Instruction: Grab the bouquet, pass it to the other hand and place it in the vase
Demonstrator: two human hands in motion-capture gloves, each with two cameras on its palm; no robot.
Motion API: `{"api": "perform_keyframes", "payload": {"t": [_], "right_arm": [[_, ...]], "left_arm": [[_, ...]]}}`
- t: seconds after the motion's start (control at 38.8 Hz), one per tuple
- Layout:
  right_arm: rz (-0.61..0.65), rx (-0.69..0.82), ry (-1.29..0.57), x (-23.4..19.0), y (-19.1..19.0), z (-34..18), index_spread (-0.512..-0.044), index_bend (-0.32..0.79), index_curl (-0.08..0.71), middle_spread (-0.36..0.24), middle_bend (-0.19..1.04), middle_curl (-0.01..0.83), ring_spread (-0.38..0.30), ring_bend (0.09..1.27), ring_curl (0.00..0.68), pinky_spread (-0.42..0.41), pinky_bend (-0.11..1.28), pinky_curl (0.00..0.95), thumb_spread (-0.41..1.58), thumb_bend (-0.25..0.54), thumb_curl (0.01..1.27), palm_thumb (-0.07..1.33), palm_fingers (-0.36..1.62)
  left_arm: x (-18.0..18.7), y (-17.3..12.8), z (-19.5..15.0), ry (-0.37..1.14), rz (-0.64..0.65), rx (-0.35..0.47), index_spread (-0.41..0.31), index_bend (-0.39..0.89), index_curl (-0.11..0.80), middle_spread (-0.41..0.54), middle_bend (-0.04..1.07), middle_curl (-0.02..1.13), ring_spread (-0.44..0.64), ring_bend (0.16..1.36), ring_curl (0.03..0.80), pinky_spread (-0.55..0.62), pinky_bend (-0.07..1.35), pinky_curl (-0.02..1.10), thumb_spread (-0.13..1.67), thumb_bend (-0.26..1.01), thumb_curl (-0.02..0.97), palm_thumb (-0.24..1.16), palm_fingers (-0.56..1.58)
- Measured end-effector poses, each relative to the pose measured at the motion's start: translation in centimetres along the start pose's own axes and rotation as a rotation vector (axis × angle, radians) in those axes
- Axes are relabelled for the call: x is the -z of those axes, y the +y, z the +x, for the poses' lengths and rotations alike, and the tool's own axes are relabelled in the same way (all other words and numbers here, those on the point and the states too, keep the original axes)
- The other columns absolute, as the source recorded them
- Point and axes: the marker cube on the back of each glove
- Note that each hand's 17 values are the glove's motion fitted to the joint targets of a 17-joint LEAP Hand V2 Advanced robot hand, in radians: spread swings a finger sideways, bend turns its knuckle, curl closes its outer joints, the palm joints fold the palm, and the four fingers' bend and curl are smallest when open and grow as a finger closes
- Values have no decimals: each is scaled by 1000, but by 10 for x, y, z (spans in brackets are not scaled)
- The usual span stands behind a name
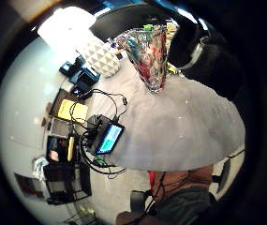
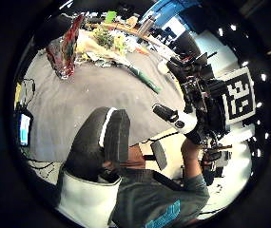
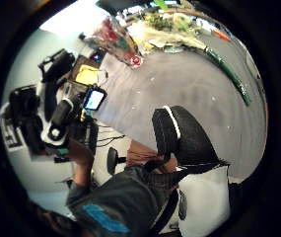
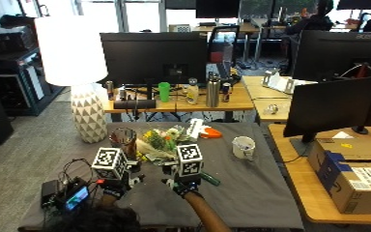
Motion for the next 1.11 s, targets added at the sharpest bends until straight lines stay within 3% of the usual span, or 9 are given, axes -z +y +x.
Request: {"api": "perform_keyframes", "payload": {"t": [0.15,0.34,0.64,1.11], "right_arm": [[8,-10,11,-1,-2,3,-267,124,85,62,274,129,125,279,108,208,476,181,734,291,124,480,321],[-3,-4,2,3,3,1,-319,130,128,72,287,186,159,297,146,256,488,231,973,267,163,506,294],[5,-38,34,-16,-12,42,-349,125,170,72,283,250,181,301,187,281,508,282,1131,201,214,537,247],[61,-240,-23,-53,-49,164,-346,115,190,83,209,286,209,298,220,297,595,342,1114,101,273,627,88]], "left_arm": [[-1,-1,0,4,2,-4,-79,161,120,-27,239,177,49,520,199,174,358,173,701,81,83,189,671],[-2,2,2,9,-26,0,-96,152,176,-33,215,237,61,525,246,214,346,228,902,47,128,201,649],[0,-5,-5,33,36,-3,-104,137,228,-36,192,296,68,521,278,238,325,282,1026,-12,187,218,635],[-11,-2,-20,108,137,32,-98,137,269,-22,175,331,81,519,305,247,330,339,1063,-19,237,220,591]]}}
